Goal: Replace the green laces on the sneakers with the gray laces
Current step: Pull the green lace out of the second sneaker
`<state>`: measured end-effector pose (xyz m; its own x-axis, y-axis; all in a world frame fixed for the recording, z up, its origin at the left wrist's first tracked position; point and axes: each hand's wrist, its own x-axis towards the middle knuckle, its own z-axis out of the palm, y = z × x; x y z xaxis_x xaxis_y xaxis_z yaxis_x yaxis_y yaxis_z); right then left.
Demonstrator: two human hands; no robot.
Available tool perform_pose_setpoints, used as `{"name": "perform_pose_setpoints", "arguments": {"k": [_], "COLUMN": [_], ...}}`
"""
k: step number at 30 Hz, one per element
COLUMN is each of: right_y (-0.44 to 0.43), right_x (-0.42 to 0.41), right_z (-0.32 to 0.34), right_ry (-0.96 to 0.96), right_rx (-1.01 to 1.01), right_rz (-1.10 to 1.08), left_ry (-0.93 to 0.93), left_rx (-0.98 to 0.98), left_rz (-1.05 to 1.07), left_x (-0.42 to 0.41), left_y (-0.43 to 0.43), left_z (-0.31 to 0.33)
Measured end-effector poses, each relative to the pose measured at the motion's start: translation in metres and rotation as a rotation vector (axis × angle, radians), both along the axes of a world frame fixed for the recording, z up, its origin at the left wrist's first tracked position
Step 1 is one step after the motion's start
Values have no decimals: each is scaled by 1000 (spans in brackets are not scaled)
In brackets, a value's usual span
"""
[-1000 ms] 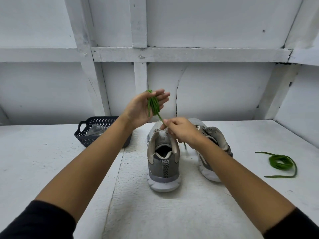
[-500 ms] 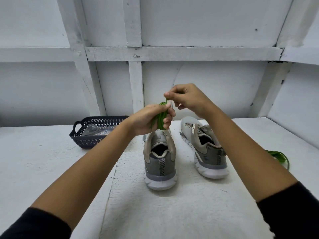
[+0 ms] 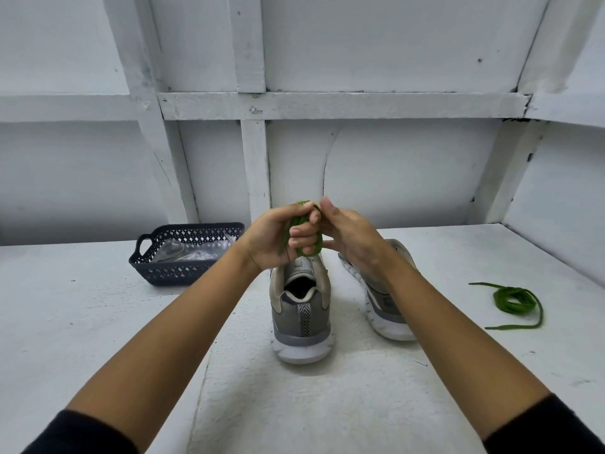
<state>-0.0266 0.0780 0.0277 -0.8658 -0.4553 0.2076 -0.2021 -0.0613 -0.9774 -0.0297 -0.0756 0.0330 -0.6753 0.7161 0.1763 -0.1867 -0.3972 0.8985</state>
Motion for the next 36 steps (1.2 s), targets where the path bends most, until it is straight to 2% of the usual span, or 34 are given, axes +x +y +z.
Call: {"name": "perform_pose_setpoints", "arguments": {"k": [5, 11, 17, 19, 23, 29, 36], "right_y": [4, -2, -10, -9, 1, 46, 137], "right_x": [0, 1, 3, 3, 2, 9, 18], "right_z": [-7, -13, -17, -19, -20, -7, -8], "right_ry": [-4, -71, -131, -120, -27, 113, 202], "right_rx": [-129, -200, -259, -259, -136, -74, 98], "right_rz": [1, -160, -190, -234, -444, -671, -762], "left_ry": [-2, -106, -240, -198, 5, 294, 365], "left_rx": [-111, -170, -170, -193, -328, -454, -587], "left_rz": [127, 491, 817, 900, 1006, 925, 873], "left_x": [-1, 7, 5, 2, -1, 6, 9], "left_y": [1, 25, 39, 38, 44, 83, 161], "left_z": [-5, -6, -10, -13, -22, -15, -10]}}
